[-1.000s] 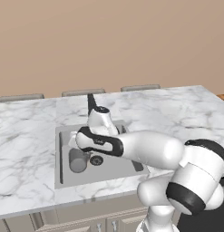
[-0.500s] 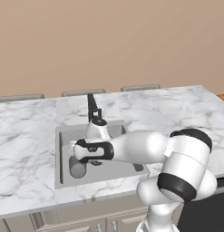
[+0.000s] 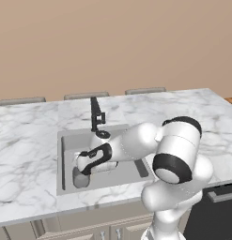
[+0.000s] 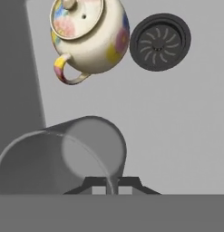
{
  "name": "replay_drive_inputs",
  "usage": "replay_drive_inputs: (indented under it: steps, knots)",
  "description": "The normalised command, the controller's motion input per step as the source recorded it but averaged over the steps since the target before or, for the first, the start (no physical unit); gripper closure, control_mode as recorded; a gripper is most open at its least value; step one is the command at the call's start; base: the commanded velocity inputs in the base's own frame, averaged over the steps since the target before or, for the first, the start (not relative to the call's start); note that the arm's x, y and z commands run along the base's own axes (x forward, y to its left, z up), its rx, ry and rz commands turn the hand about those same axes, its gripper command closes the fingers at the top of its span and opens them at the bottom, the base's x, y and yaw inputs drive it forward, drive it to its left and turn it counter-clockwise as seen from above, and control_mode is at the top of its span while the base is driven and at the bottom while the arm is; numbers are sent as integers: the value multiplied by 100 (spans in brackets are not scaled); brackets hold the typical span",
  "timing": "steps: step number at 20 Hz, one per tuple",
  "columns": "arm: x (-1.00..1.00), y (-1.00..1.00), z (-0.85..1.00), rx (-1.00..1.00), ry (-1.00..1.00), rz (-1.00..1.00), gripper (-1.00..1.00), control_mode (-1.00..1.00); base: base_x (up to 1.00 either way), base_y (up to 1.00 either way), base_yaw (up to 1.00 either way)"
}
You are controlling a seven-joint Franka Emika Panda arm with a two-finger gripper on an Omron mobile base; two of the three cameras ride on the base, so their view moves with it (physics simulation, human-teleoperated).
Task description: Pick the glass cup and jug and place them in the sink. Then turn on the water.
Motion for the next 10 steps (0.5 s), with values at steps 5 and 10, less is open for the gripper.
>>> replay_drive_inputs:
  steps: [5,10]
  knots:
    - [0,0,-30,0,-3,0,100,-100,0,0,0]
    - [2,0,-13,-1,-6,0,100,-100,0,0,0]
